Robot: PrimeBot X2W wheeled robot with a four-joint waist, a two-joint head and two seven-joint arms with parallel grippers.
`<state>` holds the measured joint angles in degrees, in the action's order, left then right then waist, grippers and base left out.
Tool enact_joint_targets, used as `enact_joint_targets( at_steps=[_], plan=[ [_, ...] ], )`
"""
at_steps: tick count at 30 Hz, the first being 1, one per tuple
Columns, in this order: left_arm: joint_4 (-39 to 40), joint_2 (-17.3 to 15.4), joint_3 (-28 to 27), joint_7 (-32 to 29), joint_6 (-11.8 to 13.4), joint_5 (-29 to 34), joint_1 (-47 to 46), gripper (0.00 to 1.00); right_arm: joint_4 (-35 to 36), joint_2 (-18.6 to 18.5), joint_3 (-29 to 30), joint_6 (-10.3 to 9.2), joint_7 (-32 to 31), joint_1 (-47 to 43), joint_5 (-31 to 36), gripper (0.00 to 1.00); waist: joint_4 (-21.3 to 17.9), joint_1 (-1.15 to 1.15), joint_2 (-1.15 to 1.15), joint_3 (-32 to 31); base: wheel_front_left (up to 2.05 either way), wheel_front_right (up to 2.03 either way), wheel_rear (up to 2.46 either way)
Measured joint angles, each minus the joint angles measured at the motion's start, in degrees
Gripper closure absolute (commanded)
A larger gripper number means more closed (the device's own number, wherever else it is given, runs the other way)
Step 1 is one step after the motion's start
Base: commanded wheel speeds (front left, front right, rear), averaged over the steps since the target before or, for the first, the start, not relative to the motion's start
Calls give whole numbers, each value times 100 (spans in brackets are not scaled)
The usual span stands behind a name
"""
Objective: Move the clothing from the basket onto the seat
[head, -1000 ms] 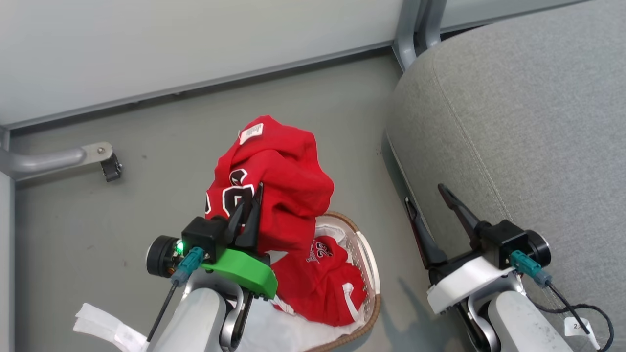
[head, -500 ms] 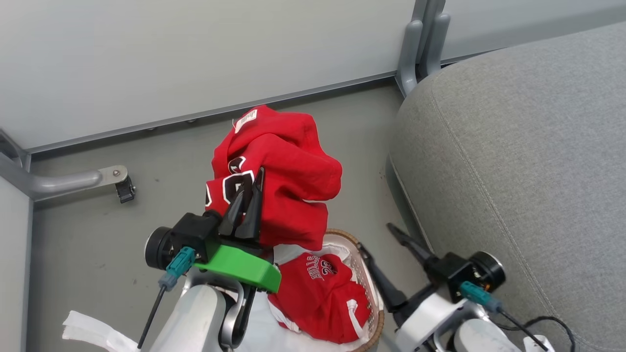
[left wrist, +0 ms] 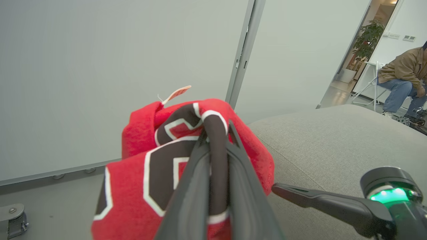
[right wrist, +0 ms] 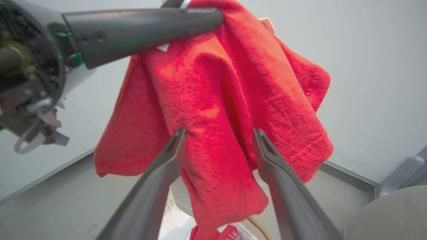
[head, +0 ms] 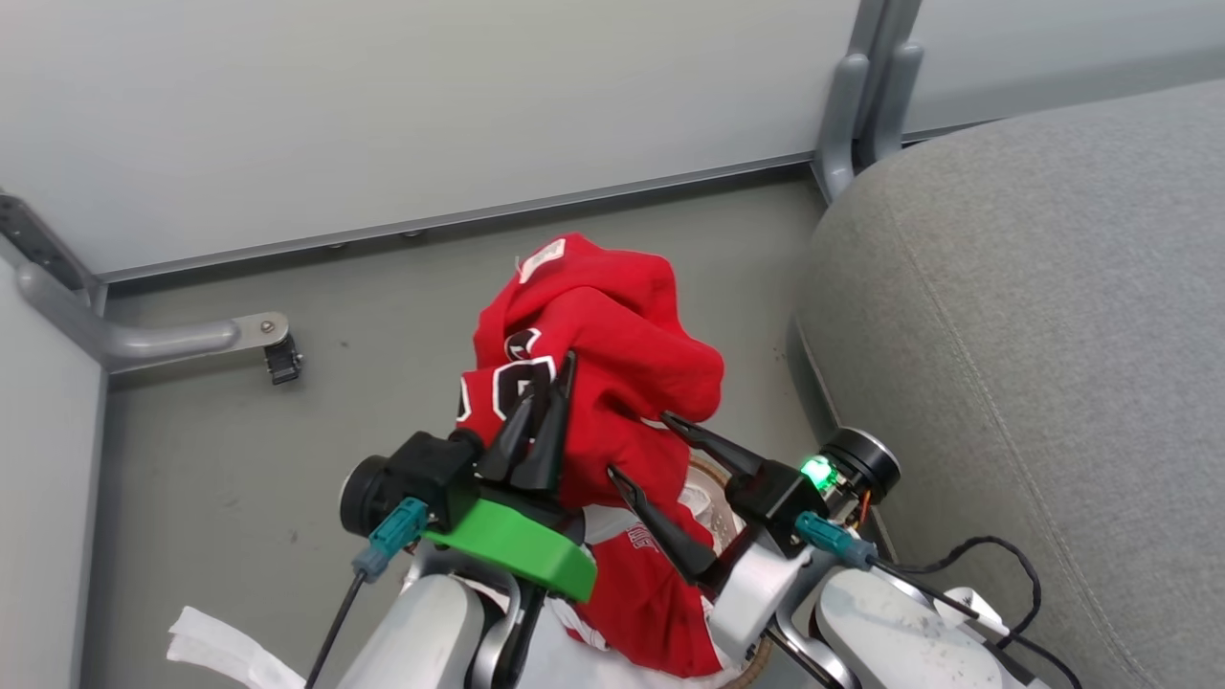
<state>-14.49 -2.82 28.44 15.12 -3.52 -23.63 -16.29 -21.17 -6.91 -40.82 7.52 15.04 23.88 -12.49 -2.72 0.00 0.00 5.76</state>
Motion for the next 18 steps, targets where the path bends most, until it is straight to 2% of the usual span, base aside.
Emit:
enact_joint_targets(
  at_steps=[10, 17, 18],
  plan=[
    [140, -1, 758, 0, -131, -399, -57, 100, -521, 222, 46, 0, 4, 276, 190, 0, 454, 0, 0, -41, 0, 0, 0],
    [143, -3, 1011, 0, -210, -736, -54, 100, -512, 278, 79, 0, 4, 344, 235, 0, 660, 0, 0, -121, 0, 0, 0],
    [133, -3, 1035, 0, -230, -766, -54, 100, -501, 279, 90, 0, 4, 343, 235, 14, 675, 0, 0, -137, 0, 0, 0]
  ],
)
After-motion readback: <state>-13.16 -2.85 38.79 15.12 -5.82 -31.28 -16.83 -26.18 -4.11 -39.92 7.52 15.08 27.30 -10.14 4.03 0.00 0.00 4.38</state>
